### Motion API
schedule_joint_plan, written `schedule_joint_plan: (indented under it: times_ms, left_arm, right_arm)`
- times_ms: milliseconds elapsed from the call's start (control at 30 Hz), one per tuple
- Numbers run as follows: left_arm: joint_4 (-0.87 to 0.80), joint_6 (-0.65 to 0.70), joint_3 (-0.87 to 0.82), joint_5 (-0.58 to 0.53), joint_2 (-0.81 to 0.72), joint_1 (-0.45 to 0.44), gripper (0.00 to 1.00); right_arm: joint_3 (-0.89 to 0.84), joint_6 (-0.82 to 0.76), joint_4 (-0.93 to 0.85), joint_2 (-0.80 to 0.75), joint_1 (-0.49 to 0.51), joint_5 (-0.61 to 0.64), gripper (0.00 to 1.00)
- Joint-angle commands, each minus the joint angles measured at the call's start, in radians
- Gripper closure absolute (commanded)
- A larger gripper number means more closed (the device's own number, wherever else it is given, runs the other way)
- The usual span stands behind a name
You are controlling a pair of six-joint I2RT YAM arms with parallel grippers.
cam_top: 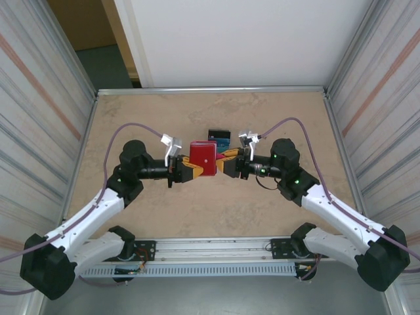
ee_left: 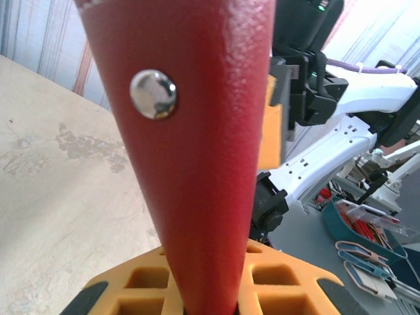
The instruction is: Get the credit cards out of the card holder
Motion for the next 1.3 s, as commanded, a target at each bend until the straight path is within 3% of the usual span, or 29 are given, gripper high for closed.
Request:
schedule_joint_plan:
  times_ms: [0, 433, 733, 1267]
  left_arm:
    - [0.050, -0.002, -0.010, 0.046, -0.037, 0.000, 1.00]
    - [0.052, 0.000, -0.015, 0.028, -0.028, -0.006, 1.00]
    - [0.054, 0.001, -0.013, 0.031, -0.042, -0.006, 1.00]
    - [0.078, -0.012, -0.009, 0.051, -0.027, -0.009, 1.00]
  right_arm:
    - [0.010, -0.013, 0.020, 0.003, -0.013, -0.021, 0.65]
    - [0.011, -0.012, 0.044, 0.015, -0.009, -0.088, 0.57]
    - [0.001, -0.025, 0.041, -0.033, -0.006, -0.087, 0.57]
    - [0.034, -0.042, 0.028, 0.030, 0.016, -0.086, 0.60]
